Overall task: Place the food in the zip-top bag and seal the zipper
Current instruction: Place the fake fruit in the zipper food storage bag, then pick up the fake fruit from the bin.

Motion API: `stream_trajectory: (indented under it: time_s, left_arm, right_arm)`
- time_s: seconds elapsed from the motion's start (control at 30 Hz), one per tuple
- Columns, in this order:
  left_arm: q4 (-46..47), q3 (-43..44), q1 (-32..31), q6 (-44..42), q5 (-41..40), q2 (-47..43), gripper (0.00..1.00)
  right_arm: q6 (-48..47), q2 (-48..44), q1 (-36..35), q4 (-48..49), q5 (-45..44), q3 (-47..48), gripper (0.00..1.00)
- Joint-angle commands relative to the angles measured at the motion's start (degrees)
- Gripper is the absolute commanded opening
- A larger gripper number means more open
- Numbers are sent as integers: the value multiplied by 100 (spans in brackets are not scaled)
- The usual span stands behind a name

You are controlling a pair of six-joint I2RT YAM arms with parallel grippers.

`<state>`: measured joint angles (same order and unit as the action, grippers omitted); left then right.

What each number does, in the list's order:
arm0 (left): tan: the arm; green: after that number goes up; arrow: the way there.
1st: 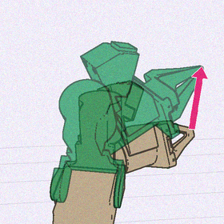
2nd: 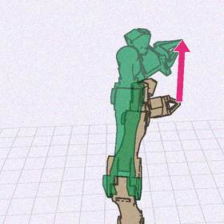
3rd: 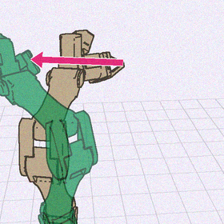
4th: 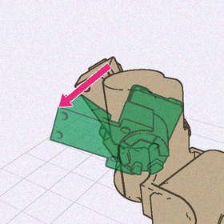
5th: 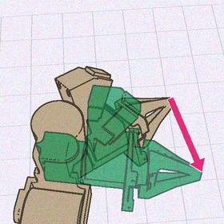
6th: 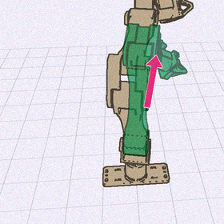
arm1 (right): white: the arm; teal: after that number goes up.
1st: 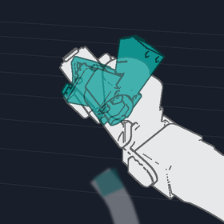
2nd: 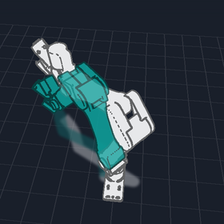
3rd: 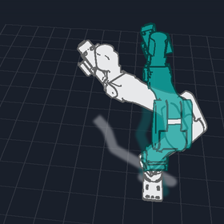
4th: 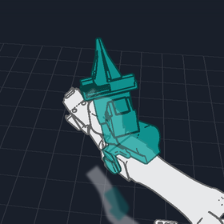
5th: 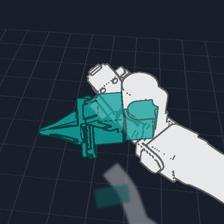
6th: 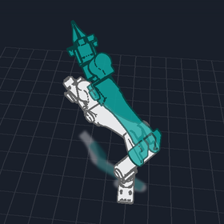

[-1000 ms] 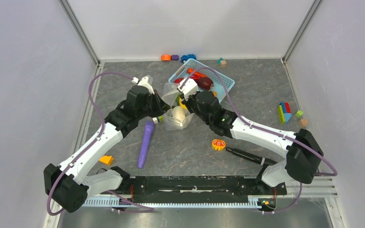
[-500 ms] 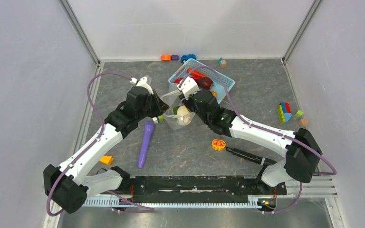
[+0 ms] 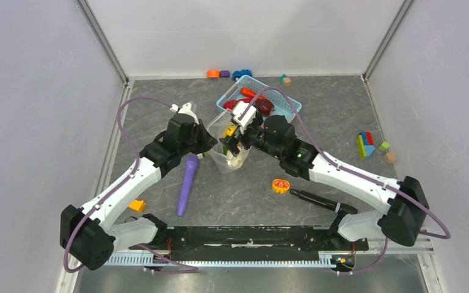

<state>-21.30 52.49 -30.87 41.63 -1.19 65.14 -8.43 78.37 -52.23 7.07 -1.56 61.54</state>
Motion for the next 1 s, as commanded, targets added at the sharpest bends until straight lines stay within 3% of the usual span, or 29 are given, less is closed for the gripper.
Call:
stream_trajectory:
  time_s: [0.0,0.43,0.97]
  left_arm:
    - [289,-17,20,239,-135,-61,2]
    - [414,-158,20,256,-99,-120,2]
    - [426,-147,20,245,64,45,2]
  right_arm:
    - [-171,-486,28,501,718,-211,98]
    - [-327,-1142,85,835,1813,-566,98]
    - [-30,-1322,583,907,1898,-296,98]
